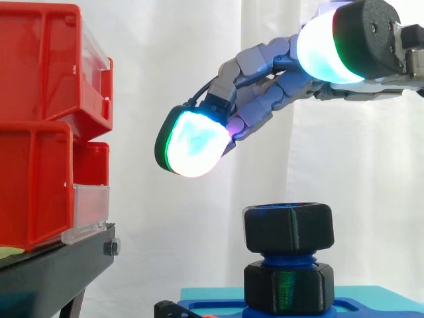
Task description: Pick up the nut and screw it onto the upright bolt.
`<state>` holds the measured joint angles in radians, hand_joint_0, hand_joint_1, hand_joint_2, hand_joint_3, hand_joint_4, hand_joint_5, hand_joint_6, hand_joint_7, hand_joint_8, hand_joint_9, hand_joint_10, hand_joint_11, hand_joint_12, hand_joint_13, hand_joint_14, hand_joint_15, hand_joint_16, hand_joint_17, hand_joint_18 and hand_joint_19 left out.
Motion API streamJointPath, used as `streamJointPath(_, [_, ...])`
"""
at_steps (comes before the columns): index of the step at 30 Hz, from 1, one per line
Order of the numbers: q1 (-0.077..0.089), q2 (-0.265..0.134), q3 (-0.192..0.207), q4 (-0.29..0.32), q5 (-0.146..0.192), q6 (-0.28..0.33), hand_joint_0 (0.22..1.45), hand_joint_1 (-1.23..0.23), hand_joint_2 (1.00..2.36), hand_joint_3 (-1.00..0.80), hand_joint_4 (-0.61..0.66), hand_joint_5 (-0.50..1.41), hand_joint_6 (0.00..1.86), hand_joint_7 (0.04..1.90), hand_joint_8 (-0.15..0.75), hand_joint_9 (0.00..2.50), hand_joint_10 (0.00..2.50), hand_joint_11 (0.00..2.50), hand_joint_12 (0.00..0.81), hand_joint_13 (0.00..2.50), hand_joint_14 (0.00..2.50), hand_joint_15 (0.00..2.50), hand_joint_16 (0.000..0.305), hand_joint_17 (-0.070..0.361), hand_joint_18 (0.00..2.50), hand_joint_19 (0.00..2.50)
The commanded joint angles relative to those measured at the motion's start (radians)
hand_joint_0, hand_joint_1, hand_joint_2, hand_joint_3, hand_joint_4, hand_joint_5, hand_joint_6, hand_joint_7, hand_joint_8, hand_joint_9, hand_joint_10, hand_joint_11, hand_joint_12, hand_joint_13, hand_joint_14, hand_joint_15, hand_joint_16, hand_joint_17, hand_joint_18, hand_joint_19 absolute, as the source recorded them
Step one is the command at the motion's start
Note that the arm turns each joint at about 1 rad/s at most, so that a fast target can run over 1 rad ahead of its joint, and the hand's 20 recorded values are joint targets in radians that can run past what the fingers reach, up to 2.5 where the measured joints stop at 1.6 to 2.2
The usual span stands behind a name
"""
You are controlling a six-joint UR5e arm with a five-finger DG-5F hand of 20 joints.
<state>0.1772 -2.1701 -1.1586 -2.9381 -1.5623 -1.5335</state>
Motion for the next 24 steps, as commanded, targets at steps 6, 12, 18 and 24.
streamJointPath(6, [0.001, -0.001, -0.029, 0.007, -0.002, 0.006, 0.47, 0.02, 1.00, -0.50, 0.19, -0.12, 0.50, 0.74, 0.228, 0.33, 0.00, 0.00, 0.352, 0.11, 0.00, 0.00, 0.041, 0.093, 0.00, 0.00])
streamJointPath(12, [0.001, 0.001, -0.036, 0.014, -0.001, 0.026, 0.47, 0.02, 1.00, -0.50, 0.18, -0.12, 0.50, 0.77, 0.228, 0.32, 0.00, 0.00, 0.353, 0.10, 0.00, 0.00, 0.041, 0.093, 0.00, 0.00])
streamJointPath(18, [-0.002, -0.001, -0.038, 0.014, -0.001, 0.026, 0.47, 0.02, 1.00, -0.50, 0.17, -0.12, 0.50, 0.78, 0.228, 0.31, 0.00, 0.00, 0.354, 0.09, 0.00, 0.00, 0.042, 0.094, 0.00, 0.00])
streamJointPath(24, [-0.005, -0.001, -0.038, 0.004, -0.001, 0.026, 0.47, 0.02, 1.00, -0.50, 0.17, -0.11, 0.50, 0.78, 0.227, 0.31, 0.00, 0.00, 0.354, 0.09, 0.00, 0.00, 0.042, 0.094, 0.00, 0.00])
